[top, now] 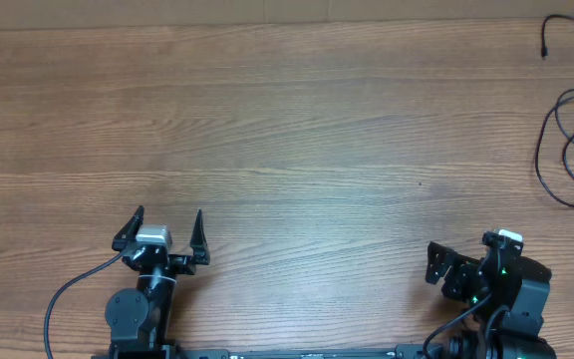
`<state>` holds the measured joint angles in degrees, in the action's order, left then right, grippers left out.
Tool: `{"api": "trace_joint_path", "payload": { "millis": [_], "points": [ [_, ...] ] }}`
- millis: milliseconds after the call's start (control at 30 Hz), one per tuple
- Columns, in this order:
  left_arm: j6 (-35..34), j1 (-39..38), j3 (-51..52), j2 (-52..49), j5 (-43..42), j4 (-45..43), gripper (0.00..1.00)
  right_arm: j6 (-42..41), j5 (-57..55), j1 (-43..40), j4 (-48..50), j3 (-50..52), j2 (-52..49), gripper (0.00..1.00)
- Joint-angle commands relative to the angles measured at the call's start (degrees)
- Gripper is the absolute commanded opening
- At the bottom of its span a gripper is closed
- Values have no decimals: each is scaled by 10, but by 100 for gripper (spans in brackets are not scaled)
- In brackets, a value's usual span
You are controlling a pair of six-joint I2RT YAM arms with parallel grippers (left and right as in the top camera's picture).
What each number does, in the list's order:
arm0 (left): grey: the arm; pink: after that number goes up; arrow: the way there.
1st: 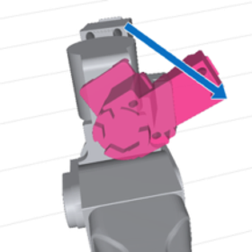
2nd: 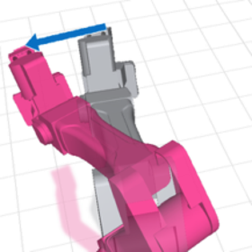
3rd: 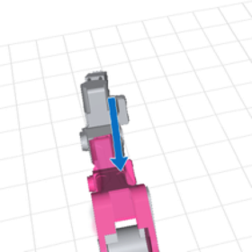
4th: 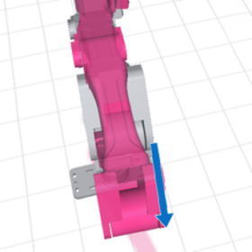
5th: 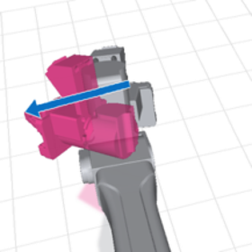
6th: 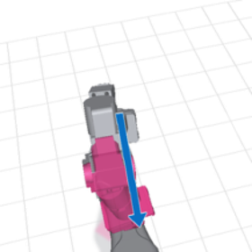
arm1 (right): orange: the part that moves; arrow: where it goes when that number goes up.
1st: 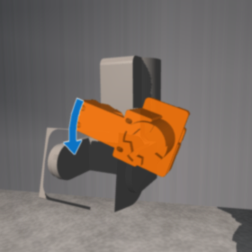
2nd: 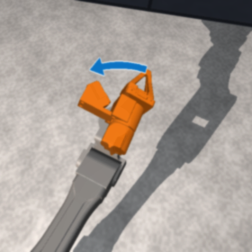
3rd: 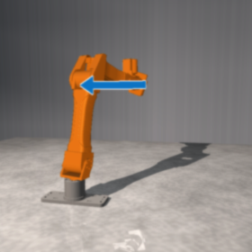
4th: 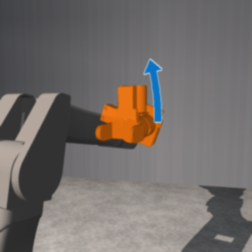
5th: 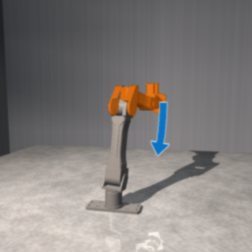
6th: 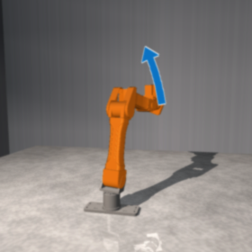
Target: Untangle cables
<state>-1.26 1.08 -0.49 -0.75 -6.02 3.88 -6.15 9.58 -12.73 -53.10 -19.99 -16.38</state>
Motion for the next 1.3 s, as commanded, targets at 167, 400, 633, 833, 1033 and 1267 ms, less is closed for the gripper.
{"api": "trace_joint_path", "payload": {
  "millis": [167, 400, 633, 833, 1033, 1267],
  "points": [
    [13, -3, 2, 6, -3, 2, 100, 3, -6, -2, 2, -14, 5, 100],
    [13, -3, 2, 5, 20, 4, 100, 3, -6, -2, 2, -14, 5, 100],
    [13, -3, 2, 5, 20, 4, 100, 3, -6, -2, 2, -14, 5, 100],
    [13, -3, 2, 5, 20, 4, 100, 3, -6, -2, 2, -14, 5, 100],
    [13, -3, 2, 5, 20, 4, 100, -2, 26, 0, 45, -14, 11, 100],
    [13, -3, 2, 5, 20, 4, 100, -2, 67, 62, 316, 33, 11, 100]
  ]
}}
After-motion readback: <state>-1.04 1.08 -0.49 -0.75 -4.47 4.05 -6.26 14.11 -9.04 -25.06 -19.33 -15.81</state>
